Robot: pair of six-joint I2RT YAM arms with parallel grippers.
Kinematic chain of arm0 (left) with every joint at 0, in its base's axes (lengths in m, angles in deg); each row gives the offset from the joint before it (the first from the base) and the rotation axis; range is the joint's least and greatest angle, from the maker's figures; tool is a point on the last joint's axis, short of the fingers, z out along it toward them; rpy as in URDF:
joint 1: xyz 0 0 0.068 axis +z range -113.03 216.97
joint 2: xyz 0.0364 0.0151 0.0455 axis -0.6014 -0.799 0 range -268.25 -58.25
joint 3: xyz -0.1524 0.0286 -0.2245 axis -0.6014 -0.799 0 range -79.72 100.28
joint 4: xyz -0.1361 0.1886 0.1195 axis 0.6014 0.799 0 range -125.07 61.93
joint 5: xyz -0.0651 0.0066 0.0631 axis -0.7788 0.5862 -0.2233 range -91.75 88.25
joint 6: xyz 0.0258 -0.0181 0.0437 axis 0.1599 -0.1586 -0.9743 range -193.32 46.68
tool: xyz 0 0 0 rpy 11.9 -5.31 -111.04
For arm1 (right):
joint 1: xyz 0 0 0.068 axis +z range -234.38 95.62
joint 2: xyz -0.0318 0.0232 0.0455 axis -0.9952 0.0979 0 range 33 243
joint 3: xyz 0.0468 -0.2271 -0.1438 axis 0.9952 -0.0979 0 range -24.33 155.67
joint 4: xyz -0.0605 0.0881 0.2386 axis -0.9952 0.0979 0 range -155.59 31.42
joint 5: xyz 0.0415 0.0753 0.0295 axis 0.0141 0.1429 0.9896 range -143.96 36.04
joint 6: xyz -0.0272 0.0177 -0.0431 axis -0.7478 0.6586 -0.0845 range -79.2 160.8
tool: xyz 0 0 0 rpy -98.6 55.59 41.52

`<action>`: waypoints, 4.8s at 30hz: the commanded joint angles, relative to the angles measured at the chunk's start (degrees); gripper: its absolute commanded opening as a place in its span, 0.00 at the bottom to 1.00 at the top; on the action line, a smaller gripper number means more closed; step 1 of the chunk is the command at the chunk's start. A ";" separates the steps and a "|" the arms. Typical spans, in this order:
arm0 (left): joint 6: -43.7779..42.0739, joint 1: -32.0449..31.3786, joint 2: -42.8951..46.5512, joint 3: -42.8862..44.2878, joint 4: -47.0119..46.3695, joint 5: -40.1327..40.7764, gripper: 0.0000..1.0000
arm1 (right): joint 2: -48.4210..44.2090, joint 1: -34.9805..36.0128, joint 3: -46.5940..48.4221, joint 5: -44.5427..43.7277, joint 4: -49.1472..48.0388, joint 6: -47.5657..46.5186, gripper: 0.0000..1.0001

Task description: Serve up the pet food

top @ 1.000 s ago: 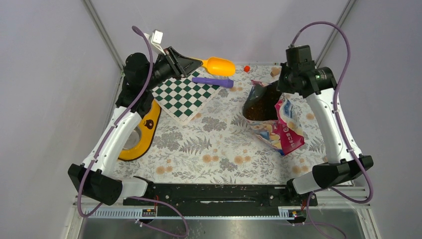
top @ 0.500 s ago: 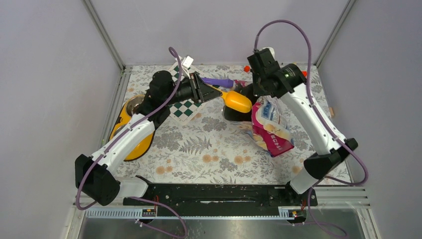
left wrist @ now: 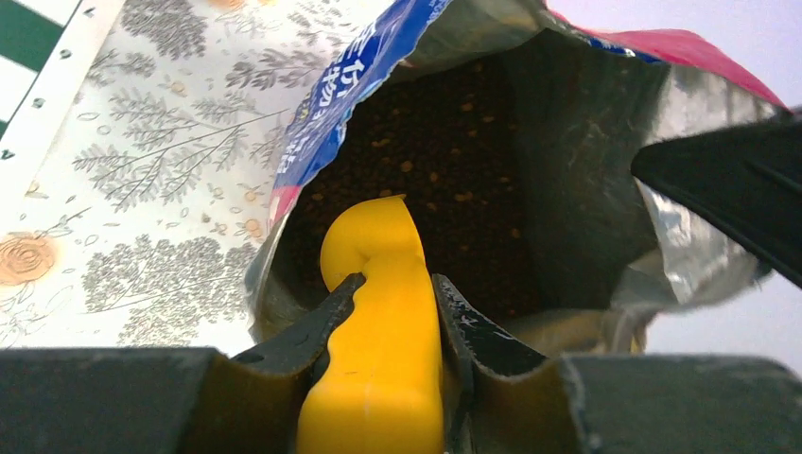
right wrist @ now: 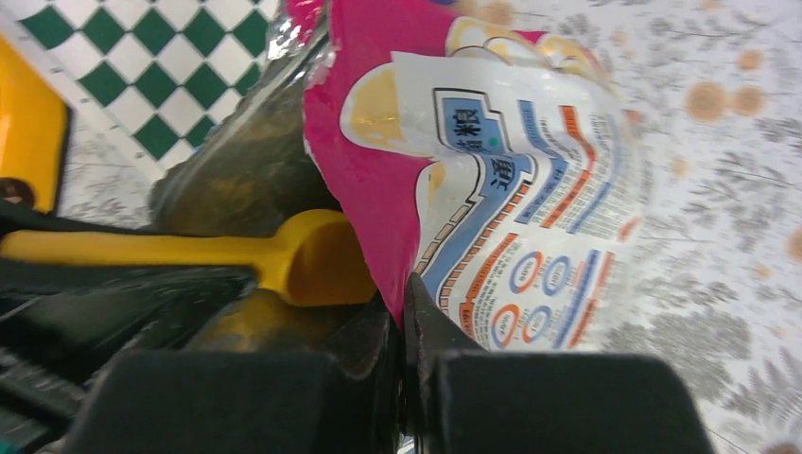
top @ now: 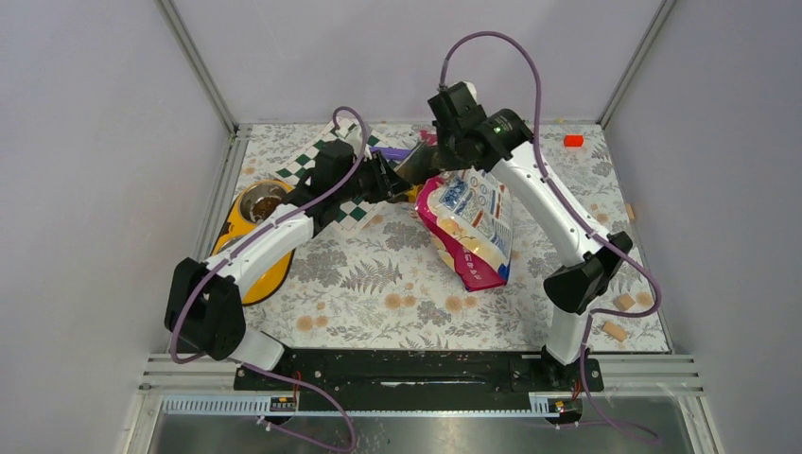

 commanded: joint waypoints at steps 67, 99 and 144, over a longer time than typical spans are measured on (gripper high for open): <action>22.29 8.13 -9.63 -10.62 -33.50 -15.39 0.00 | -6.69 1.06 -17.99 13.07 -10.80 5.46 0.00; 31.88 13.20 -1.52 -4.63 -34.12 -19.94 0.00 | -18.19 -16.47 -21.90 25.02 -13.84 7.46 0.00; 34.82 15.78 -1.41 -6.29 -38.84 -23.06 0.00 | -17.19 -17.93 -22.74 31.42 -17.46 10.78 0.00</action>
